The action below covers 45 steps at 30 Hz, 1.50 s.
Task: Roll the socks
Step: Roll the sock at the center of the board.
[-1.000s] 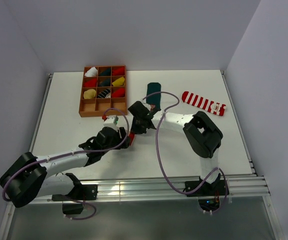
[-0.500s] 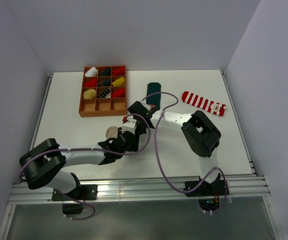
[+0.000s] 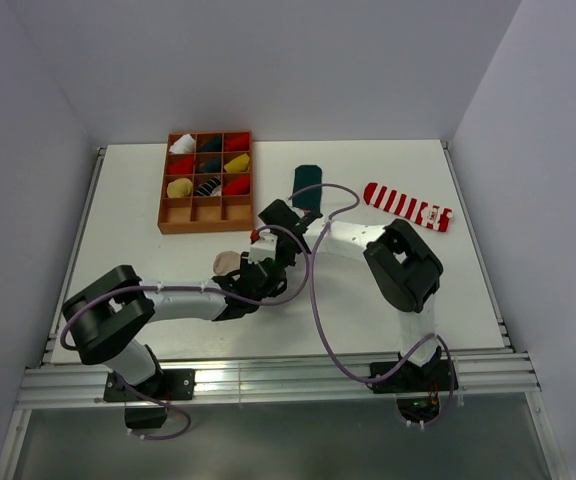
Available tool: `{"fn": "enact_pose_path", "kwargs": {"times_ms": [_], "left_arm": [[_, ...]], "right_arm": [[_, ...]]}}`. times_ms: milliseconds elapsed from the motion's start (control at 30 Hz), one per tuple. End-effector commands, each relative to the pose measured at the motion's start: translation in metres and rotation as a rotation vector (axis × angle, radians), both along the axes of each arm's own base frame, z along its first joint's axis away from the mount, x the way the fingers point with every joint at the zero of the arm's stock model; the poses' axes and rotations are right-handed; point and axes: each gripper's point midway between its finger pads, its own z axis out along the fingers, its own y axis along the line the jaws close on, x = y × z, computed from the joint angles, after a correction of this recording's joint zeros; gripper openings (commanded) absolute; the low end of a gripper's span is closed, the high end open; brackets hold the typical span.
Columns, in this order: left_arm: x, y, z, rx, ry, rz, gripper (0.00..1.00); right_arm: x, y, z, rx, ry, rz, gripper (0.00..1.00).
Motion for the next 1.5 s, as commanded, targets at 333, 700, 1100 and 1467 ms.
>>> {"fn": "enact_pose_path", "kwargs": {"times_ms": [333, 700, 1100, 1467], "left_arm": [[-0.011, -0.001, -0.024, 0.109, 0.090, -0.060, 0.09], [-0.015, -0.006, -0.009, -0.083, 0.159, -0.119, 0.01], [-0.016, 0.005, -0.009, -0.436, 0.368, -0.104, 0.01], [-0.011, 0.032, -0.027, -0.653, 0.511, 0.026, 0.01]], "right_arm": [[-0.003, 0.019, 0.010, 0.064, 0.021, 0.036, 0.00], [0.022, 0.009, 0.053, 0.258, -0.143, -0.012, 0.40], [0.022, -0.007, 0.062, 0.328, -0.242, -0.110, 0.63], [0.009, 0.000, 0.035, 0.366, -0.178, -0.127, 0.63]]}}
